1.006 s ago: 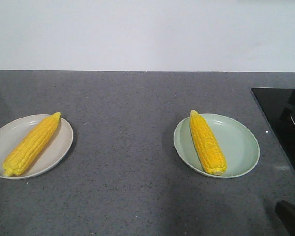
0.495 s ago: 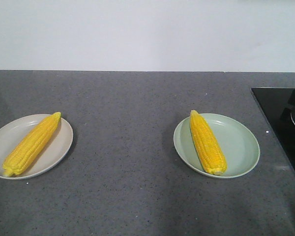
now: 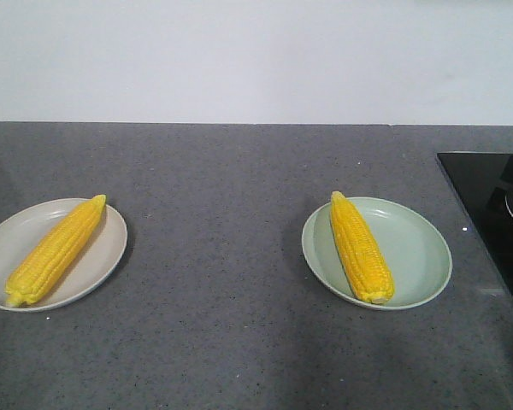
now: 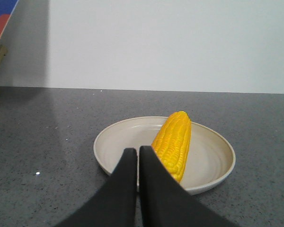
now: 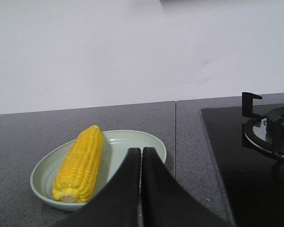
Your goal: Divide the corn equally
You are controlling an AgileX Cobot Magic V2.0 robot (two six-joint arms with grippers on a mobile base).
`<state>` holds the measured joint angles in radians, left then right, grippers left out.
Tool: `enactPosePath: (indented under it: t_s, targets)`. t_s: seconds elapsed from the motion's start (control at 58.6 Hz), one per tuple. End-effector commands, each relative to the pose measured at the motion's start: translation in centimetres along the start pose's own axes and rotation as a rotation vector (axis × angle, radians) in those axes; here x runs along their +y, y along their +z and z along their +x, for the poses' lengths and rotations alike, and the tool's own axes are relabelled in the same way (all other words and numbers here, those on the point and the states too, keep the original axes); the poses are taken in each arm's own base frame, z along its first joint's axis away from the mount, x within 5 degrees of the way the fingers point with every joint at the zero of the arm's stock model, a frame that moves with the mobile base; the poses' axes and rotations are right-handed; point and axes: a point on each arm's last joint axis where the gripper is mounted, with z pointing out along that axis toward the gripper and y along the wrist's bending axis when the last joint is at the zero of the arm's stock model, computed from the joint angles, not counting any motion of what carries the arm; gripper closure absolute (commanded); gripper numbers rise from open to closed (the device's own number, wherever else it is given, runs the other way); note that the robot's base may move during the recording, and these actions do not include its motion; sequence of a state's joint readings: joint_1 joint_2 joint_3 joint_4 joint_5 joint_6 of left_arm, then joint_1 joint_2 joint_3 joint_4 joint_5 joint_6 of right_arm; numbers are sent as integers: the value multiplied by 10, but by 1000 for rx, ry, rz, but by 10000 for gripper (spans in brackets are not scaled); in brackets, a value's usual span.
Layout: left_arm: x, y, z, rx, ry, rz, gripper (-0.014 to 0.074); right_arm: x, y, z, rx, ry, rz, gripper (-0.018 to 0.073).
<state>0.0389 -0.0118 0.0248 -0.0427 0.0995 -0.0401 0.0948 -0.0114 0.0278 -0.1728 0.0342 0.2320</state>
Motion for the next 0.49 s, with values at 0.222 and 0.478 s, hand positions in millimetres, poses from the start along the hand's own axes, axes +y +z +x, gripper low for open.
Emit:
enactPosePath:
  t_s: [0.222, 0.478]
  targets:
    - [-1, -3, -16, -117, -4, 10, 603, 1, 0, -2, -79, 21, -18, 561]
    - [-1, -3, -16, -117, -4, 10, 603, 1, 0, -2, -79, 18, -18, 561]
